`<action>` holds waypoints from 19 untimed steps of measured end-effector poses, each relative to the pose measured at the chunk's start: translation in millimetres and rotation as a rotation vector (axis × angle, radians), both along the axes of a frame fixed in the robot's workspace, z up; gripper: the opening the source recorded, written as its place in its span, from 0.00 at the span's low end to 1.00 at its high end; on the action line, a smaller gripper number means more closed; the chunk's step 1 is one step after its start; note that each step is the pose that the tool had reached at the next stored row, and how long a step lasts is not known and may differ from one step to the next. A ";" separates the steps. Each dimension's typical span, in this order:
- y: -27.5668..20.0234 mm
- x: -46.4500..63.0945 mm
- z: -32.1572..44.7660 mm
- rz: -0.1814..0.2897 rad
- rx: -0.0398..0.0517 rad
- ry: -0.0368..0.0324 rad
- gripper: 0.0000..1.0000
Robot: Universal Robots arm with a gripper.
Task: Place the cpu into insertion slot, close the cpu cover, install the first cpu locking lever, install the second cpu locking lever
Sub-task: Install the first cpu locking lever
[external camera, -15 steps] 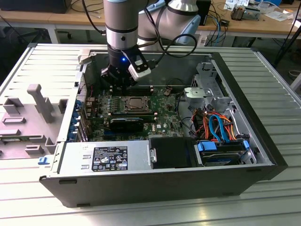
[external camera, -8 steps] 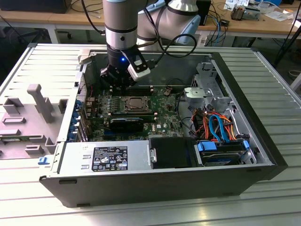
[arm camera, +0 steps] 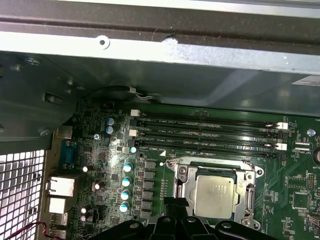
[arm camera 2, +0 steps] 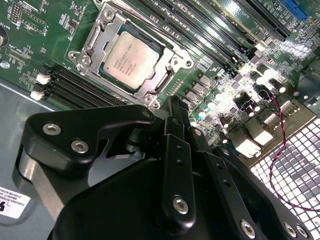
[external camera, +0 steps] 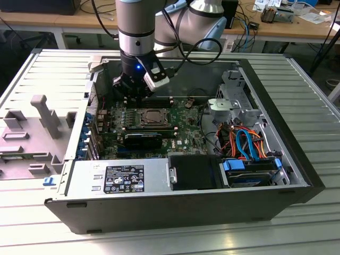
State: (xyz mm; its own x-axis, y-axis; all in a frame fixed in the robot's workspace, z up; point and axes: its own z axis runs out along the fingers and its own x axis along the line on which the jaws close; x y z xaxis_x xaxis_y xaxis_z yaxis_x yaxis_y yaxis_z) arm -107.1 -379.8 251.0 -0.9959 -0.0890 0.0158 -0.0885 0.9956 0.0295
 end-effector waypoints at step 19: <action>17.8 -23.5 13.1 0.000 0.0001 -0.0050 0.11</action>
State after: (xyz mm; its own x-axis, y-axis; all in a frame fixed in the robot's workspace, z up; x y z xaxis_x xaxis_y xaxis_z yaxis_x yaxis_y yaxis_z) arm -130.6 -362.0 264.1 -0.9960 -0.0890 0.0108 -0.0887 0.9956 0.0292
